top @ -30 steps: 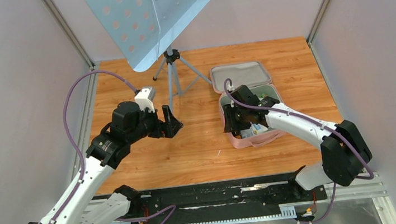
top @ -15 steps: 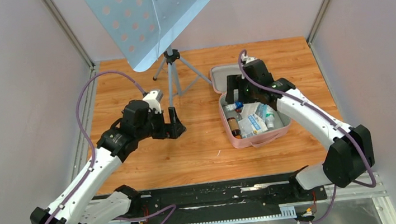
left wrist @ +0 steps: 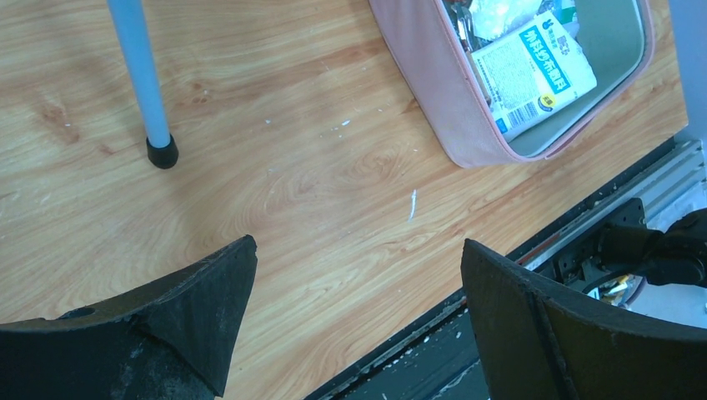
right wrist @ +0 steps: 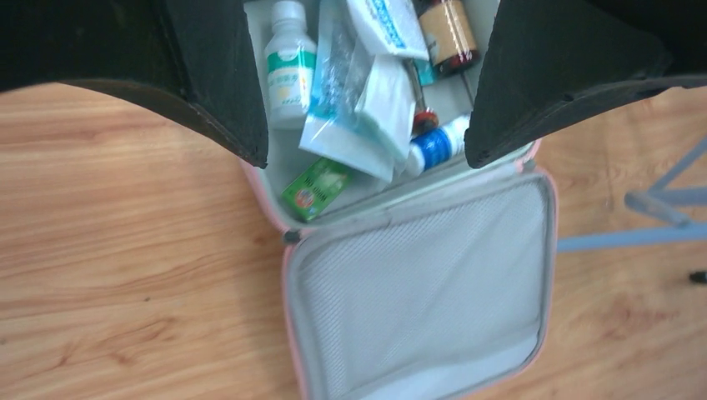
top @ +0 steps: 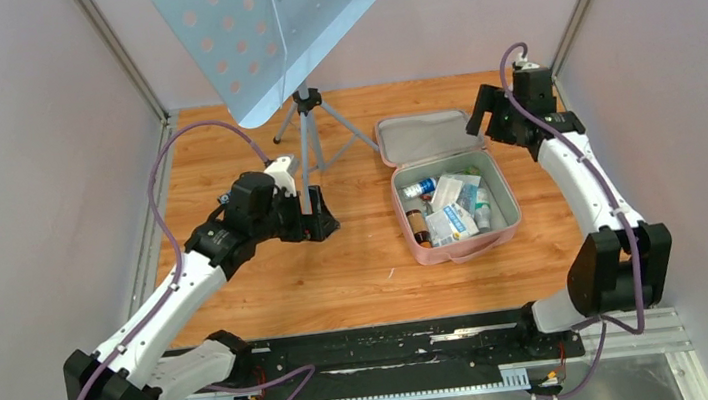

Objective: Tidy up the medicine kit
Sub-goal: Move the medicine box to the center of the board.

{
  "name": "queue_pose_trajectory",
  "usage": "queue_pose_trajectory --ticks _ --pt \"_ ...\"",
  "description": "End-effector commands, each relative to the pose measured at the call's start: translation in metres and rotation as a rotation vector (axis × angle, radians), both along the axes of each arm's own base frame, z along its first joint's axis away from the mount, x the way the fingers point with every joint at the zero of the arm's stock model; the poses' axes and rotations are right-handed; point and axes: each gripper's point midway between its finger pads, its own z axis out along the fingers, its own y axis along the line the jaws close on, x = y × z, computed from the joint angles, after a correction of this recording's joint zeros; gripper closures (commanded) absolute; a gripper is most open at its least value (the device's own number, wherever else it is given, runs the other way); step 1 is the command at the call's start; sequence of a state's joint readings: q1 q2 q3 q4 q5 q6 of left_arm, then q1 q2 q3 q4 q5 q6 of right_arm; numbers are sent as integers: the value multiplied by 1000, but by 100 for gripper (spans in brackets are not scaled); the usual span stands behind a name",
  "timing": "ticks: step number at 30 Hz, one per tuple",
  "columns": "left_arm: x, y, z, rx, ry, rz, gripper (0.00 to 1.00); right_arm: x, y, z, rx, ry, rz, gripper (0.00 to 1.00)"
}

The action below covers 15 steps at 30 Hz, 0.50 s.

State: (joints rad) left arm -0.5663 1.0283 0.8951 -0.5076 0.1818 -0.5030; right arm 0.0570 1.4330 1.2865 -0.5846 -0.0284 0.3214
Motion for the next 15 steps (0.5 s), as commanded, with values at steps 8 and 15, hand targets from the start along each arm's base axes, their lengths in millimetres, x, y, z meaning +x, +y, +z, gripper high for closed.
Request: queue_pose_trajectory --ticks 8,15 --pt "17 -11 13 -26 -38 -9 0 101 -25 -15 14 -22 18 24" --pt "18 -9 10 -12 -31 1 0 141 -33 -62 164 61 17 22"
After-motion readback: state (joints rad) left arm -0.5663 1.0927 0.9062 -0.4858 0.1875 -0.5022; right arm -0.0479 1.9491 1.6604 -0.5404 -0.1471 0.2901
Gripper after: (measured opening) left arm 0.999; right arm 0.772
